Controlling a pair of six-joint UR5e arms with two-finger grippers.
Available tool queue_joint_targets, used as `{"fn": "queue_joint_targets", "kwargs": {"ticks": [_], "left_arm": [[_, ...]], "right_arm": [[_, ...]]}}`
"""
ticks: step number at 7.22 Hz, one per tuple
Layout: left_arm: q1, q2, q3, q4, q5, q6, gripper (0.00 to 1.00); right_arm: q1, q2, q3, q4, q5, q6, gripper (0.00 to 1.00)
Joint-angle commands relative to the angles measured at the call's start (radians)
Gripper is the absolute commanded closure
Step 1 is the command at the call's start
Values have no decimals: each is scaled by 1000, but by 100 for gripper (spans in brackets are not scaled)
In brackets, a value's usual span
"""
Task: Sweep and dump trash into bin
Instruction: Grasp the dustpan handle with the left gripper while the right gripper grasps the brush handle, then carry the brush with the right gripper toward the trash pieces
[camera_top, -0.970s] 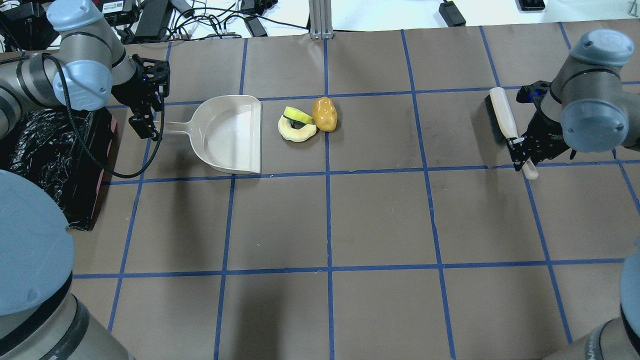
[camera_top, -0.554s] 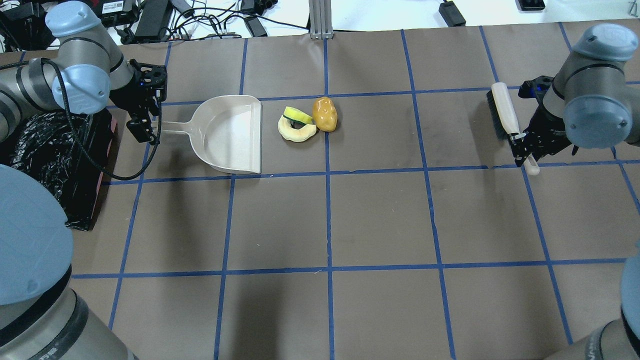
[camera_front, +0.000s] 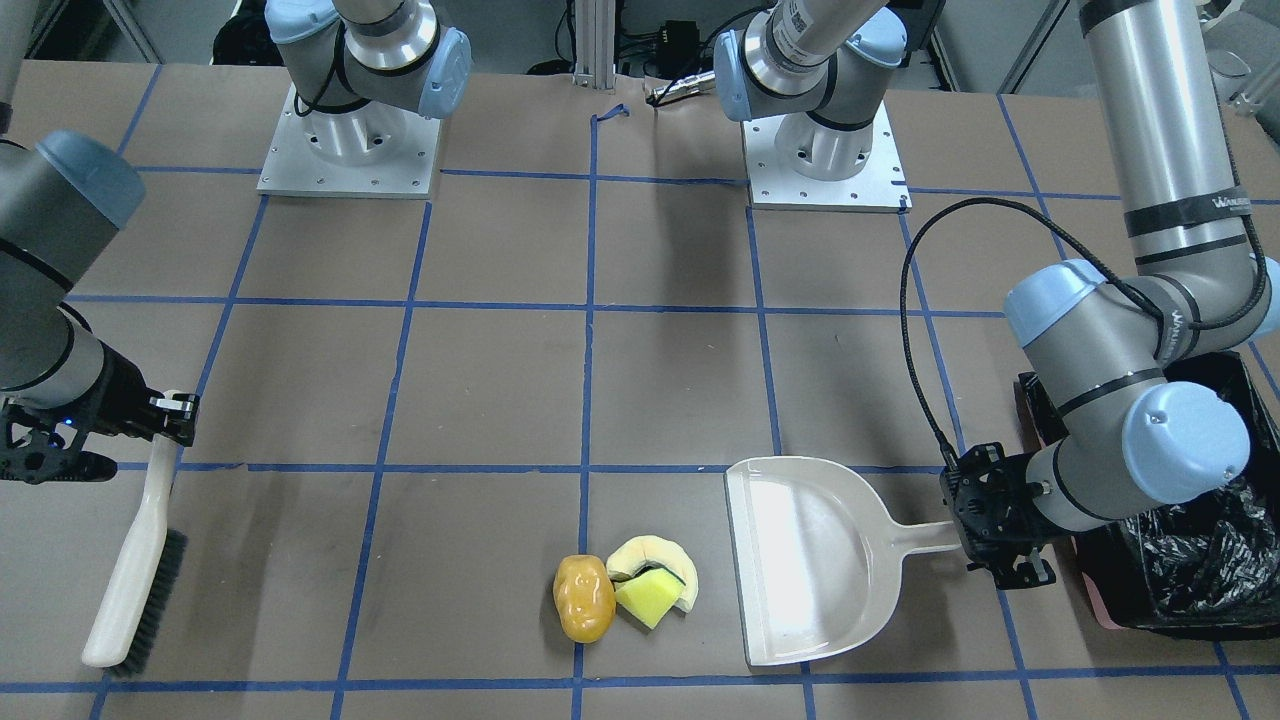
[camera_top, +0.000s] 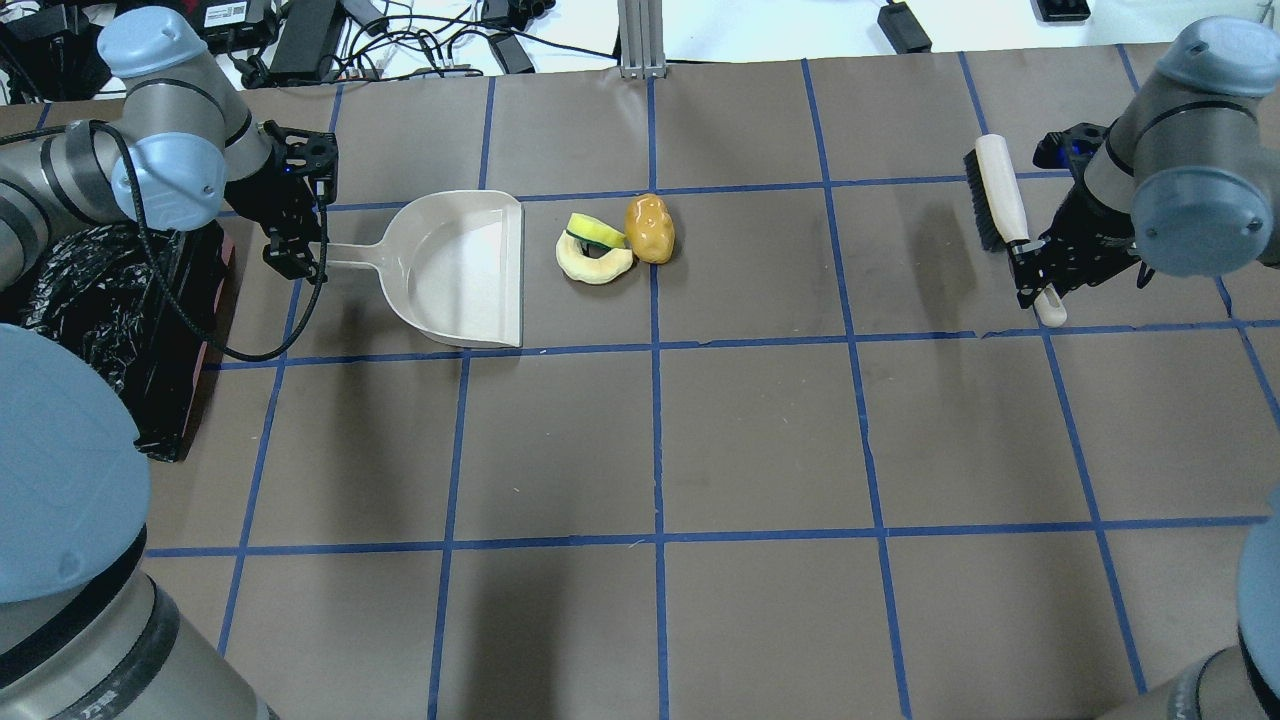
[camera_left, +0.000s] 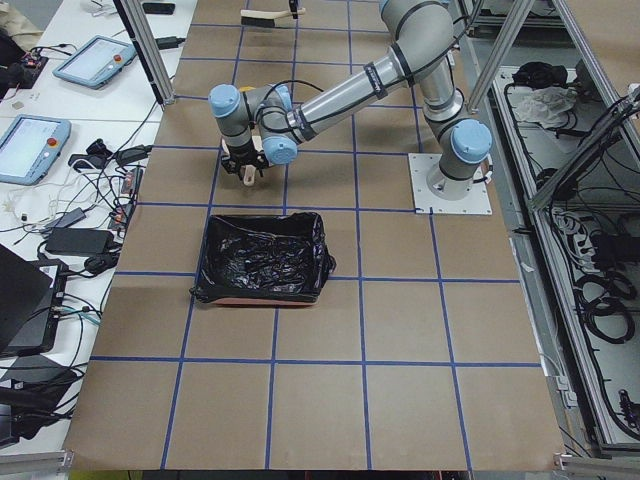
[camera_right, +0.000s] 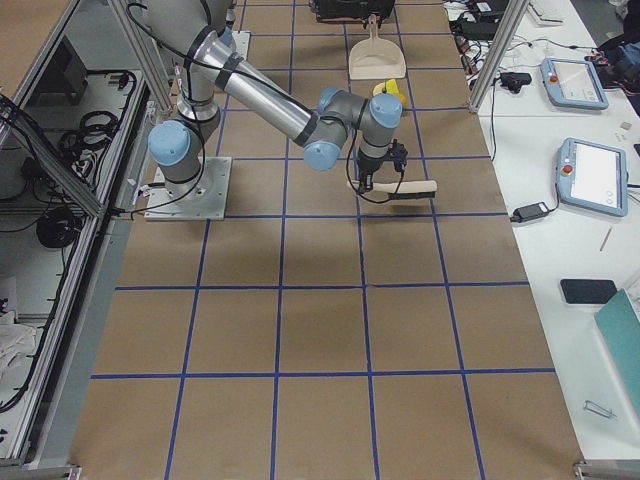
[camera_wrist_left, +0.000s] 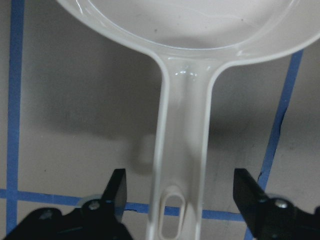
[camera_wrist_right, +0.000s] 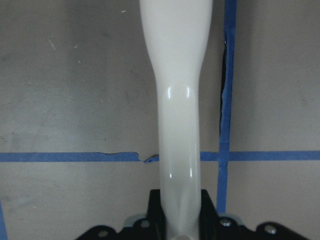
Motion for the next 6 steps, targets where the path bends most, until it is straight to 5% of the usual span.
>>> {"fn": "queue_joint_targets", "kwargs": {"ticks": [1,6], "left_arm": [[0,5,1,1,4,3,75],[-15,13,13,0,7,-3,84]], "right_arm": [[77,5,-2,-1,9,121,100],[405,83,-132,98,6,458,100]]}}
